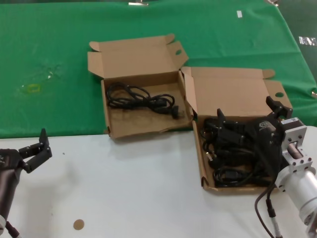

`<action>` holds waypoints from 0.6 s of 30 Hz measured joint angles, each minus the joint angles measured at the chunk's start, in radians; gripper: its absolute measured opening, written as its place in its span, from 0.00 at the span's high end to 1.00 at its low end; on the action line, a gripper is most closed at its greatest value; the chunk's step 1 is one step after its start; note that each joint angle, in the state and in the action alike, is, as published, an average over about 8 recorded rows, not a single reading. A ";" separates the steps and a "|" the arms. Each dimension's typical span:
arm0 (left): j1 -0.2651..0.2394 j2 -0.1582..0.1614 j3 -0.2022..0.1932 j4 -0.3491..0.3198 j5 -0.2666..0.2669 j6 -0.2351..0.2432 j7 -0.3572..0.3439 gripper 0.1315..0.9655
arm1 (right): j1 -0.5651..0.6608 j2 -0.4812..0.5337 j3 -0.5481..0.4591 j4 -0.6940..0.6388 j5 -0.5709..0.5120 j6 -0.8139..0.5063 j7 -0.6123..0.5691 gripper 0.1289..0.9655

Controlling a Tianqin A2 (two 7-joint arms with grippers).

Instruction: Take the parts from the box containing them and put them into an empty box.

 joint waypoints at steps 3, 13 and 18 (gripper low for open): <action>0.000 0.000 0.000 0.000 0.000 0.000 0.000 0.00 | 0.000 0.000 0.000 0.000 0.000 0.000 0.000 0.00; 0.000 0.000 0.000 0.000 0.000 0.000 0.000 0.00 | 0.000 0.000 0.000 0.000 0.000 0.000 0.000 0.00; 0.000 0.000 0.000 0.000 0.000 0.000 0.000 0.00 | 0.000 0.000 0.000 0.000 0.000 0.000 0.000 0.00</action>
